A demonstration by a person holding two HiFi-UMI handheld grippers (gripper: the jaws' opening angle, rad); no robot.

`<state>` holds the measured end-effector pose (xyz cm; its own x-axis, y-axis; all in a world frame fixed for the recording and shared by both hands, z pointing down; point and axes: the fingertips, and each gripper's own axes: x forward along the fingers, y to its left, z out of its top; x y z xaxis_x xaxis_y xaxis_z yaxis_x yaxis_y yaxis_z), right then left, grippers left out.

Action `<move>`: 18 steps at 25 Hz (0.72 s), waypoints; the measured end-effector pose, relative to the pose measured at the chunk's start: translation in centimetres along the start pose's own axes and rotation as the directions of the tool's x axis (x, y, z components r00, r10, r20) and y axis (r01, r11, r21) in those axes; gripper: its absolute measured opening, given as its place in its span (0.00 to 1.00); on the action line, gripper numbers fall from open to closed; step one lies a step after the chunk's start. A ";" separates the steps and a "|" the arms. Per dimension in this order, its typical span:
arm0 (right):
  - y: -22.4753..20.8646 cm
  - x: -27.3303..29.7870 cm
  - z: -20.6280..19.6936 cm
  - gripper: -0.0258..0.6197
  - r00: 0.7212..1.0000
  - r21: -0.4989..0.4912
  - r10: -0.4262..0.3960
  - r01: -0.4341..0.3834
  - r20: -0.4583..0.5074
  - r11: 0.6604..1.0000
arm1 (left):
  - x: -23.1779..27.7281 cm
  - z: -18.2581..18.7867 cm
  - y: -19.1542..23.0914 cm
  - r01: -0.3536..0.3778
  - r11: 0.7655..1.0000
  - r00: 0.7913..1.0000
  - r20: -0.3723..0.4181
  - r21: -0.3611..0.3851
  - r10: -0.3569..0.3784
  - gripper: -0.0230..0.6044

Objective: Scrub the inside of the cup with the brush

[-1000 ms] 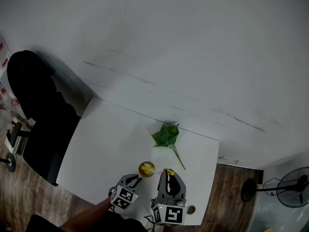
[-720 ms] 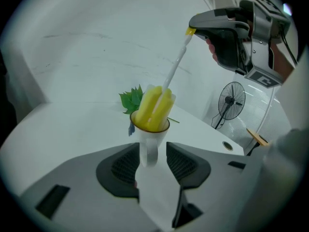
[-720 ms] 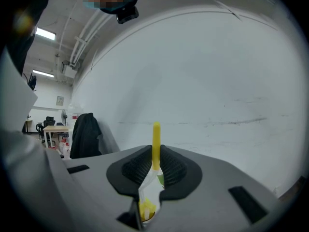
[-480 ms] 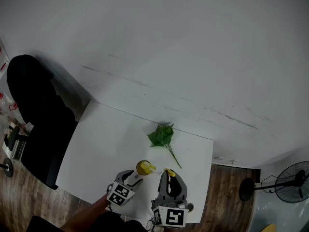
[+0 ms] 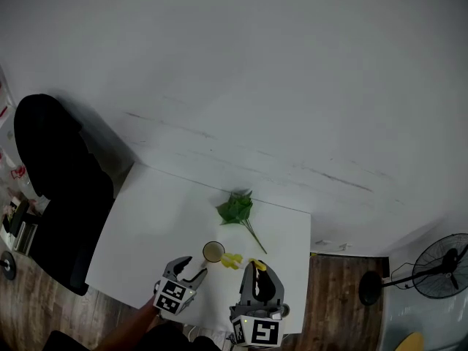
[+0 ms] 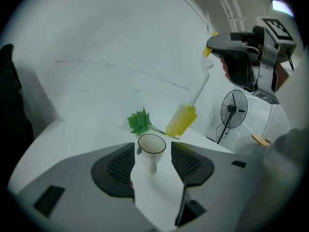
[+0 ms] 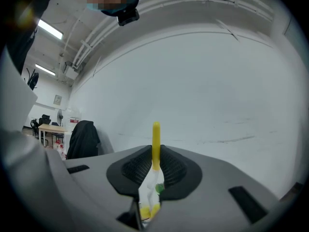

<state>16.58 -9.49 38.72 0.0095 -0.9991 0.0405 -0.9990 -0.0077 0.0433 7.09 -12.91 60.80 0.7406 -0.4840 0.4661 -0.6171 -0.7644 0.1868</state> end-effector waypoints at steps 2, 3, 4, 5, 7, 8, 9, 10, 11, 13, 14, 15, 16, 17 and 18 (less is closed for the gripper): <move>0.0 -1.2 0.6 0.14 1.000 -0.005 -0.013 0.013 0.014 1.000 | -1.4 0.8 0.1 -0.020 1.000 0.999 0.026 0.010 0.020 0.41; 0.1 -1.9 0.8 0.14 1.000 -0.006 -0.020 0.020 0.020 1.000 | -2.2 1.2 0.1 -0.029 0.999 0.999 0.040 0.014 0.028 0.41; 0.2 -2.5 1.0 0.14 0.999 -0.007 -0.027 0.027 0.025 1.000 | -3.1 1.7 0.0 -0.036 0.999 0.998 0.055 0.019 0.035 0.41; 0.3 -3.2 1.2 0.14 0.999 -0.007 -0.033 0.034 0.030 0.999 | -4.0 2.3 -0.1 -0.042 0.999 0.997 0.071 0.025 0.040 0.41; 0.7 -4.7 1.4 0.14 0.998 -0.009 -0.045 0.045 0.038 0.999 | -5.9 3.5 -0.5 -0.051 0.998 0.994 0.103 0.037 0.047 0.41; 0.9 -5.4 1.5 0.14 0.998 -0.009 -0.051 0.051 0.041 0.999 | -6.9 4.0 -0.6 -0.054 0.998 0.992 0.119 0.043 0.049 0.41; 1.1 -6.1 1.6 0.14 0.997 -0.010 -0.058 0.058 0.043 0.998 | -7.8 4.6 -0.8 -0.057 0.997 0.990 0.134 0.049 0.050 0.40; 1.3 -6.9 1.6 0.14 0.997 -0.012 -0.064 0.064 0.044 0.998 | -8.8 5.1 -1.0 -0.061 0.997 0.987 0.151 0.055 0.052 0.40; 1.5 -7.6 1.6 0.14 0.997 -0.013 -0.069 0.070 0.043 0.997 | -9.8 5.6 -1.3 -0.065 0.996 0.984 0.169 0.060 0.054 0.39; 1.9 -9.1 1.6 0.14 0.996 -0.017 -0.078 0.079 0.043 0.997 | -11.7 6.6 -1.7 -0.076 0.995 0.976 0.207 0.069 0.061 0.37; 2.1 -9.9 1.6 0.14 0.996 -0.018 -0.083 0.084 0.044 0.996 | -12.6 7.1 -2.0 -0.082 0.994 0.972 0.224 0.074 0.063 0.36; 2.2 -10.7 1.5 0.14 0.995 -0.018 -0.089 0.090 0.044 0.996 | -13.5 7.5 -2.4 -0.086 0.993 0.969 0.239 0.080 0.065 0.34; 2.4 -11.5 1.4 0.14 0.995 -0.019 -0.094 0.095 0.043 0.995 | -14.3 7.7 -2.7 -0.090 0.992 0.966 0.250 0.085 0.066 0.33; 2.6 -12.2 1.2 0.14 0.994 -0.020 -0.099 0.099 0.041 0.995 | -15.2 8.0 -3.1 -0.092 0.992 0.963 0.260 0.089 0.066 0.32; 2.8 -13.0 1.1 0.14 0.994 -0.022 -0.102 0.103 0.040 0.994 | -16.1 8.1 -3.5 -0.095 0.991 0.961 0.269 0.093 0.067 0.31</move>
<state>13.63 3.40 37.23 0.1092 -0.9940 -0.0041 -0.9916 -0.1092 0.0692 -0.55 -5.93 45.60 0.7421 -0.6306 0.2273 -0.6570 -0.7514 0.0604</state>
